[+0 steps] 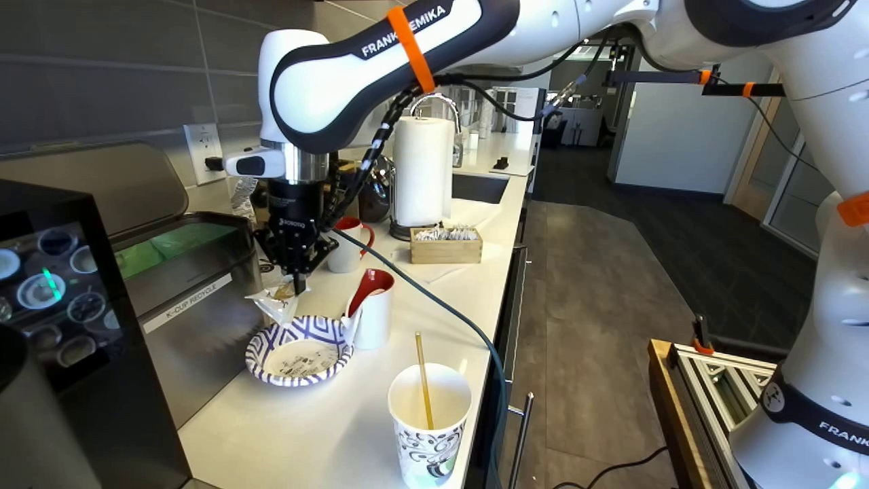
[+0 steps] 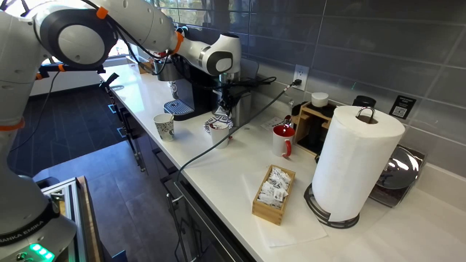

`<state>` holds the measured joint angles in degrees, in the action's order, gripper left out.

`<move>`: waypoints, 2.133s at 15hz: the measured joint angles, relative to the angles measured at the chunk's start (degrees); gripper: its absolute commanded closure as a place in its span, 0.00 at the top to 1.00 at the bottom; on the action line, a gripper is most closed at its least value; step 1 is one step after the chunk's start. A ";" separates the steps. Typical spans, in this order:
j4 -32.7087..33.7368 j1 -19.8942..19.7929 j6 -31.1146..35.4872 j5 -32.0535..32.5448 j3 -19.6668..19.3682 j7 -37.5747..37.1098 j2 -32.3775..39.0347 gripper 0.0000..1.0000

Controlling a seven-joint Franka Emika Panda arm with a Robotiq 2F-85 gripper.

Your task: Put the sauce packet on the blue and white plate

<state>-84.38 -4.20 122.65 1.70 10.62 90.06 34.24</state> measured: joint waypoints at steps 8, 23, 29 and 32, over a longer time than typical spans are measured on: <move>0.12 1.01 -1.37 -3.04 0.93 1.22 2.16 0.53; -29.83 2.71 2.16 -8.36 -0.12 -35.14 -23.05 1.00; -44.92 5.71 2.85 -8.05 -1.24 -55.51 -38.05 1.00; -51.21 7.24 2.85 -7.54 -1.27 -65.30 -44.08 1.00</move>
<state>-135.58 3.04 125.50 -5.84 9.35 24.75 -9.84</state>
